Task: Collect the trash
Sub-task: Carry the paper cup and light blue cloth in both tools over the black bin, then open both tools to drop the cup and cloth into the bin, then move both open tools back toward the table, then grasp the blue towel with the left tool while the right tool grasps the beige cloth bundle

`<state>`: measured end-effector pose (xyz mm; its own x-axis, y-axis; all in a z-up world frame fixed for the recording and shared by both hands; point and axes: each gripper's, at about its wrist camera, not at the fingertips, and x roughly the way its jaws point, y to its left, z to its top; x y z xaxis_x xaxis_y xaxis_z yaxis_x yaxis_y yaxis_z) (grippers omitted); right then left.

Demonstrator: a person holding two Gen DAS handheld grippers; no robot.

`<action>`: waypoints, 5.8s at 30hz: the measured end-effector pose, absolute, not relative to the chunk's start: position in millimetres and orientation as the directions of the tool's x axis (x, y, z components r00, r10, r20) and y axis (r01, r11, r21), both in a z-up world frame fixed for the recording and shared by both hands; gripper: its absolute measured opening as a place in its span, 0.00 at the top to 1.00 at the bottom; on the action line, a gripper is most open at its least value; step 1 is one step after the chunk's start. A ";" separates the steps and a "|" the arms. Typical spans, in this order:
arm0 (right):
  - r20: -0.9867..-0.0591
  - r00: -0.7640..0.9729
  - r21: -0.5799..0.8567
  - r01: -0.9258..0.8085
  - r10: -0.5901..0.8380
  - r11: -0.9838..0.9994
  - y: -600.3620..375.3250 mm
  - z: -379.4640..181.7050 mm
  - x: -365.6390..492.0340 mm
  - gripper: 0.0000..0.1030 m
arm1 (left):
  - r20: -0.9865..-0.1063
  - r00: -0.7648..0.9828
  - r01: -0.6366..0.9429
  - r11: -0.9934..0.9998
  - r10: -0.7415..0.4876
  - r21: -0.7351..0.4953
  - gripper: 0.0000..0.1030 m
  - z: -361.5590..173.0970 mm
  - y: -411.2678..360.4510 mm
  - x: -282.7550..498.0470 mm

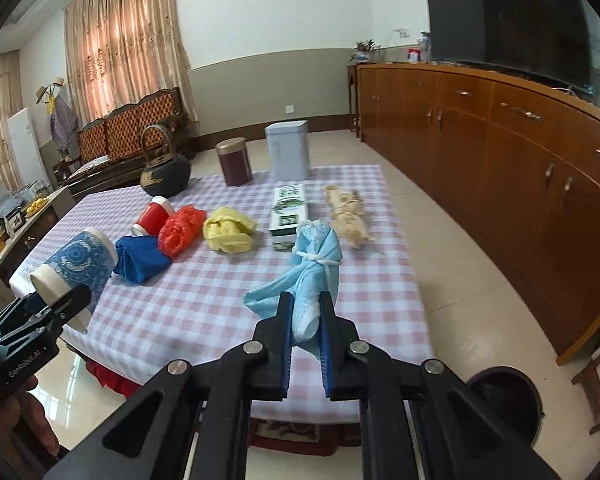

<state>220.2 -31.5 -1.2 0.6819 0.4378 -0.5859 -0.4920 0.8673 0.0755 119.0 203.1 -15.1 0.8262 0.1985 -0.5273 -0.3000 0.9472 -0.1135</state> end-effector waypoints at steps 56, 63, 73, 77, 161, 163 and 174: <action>-0.781 0.608 0.090 -0.115 0.142 0.989 -354.1 -163.4 249.0 0.88 | -0.716 0.577 0.426 0.893 -0.393 -0.147 0.35 -127.2 -137.5 234.4; -0.837 0.518 0.080 -0.203 0.176 0.976 -352.3 -216.1 288.2 0.88 | -0.752 0.477 0.453 0.860 -0.455 -0.234 0.24 -160.5 -154.8 260.4; -0.872 0.488 -0.066 -0.047 -0.034 0.997 -372.8 -255.2 288.0 0.00 | -0.842 0.457 0.300 0.941 -0.285 -0.156 0.01 -195.7 -135.7 251.1; -0.852 0.523 -0.044 -0.007 -0.034 0.999 -374.9 -232.5 276.7 0.00 | -0.835 0.490 0.286 0.951 -0.251 -0.119 0.00 -179.6 -130.5 240.1; -0.618 0.693 0.017 -0.461 0.372 0.887 4.4 -43.0 312.4 0.00 | -0.602 0.646 -0.587 0.809 0.470 0.001 0.00 -65.4 308.8 173.2; -0.628 0.690 0.014 -0.454 0.361 0.891 8.3 -43.8 330.5 0.01 | -0.615 0.637 -0.582 0.813 0.465 0.012 0.00 -70.9 314.3 186.3; -0.715 0.632 -0.010 -0.438 0.300 0.899 51.2 -69.3 433.5 0.15 | -0.686 0.586 -0.597 0.802 0.432 -0.005 0.05 -95.6 341.6 222.0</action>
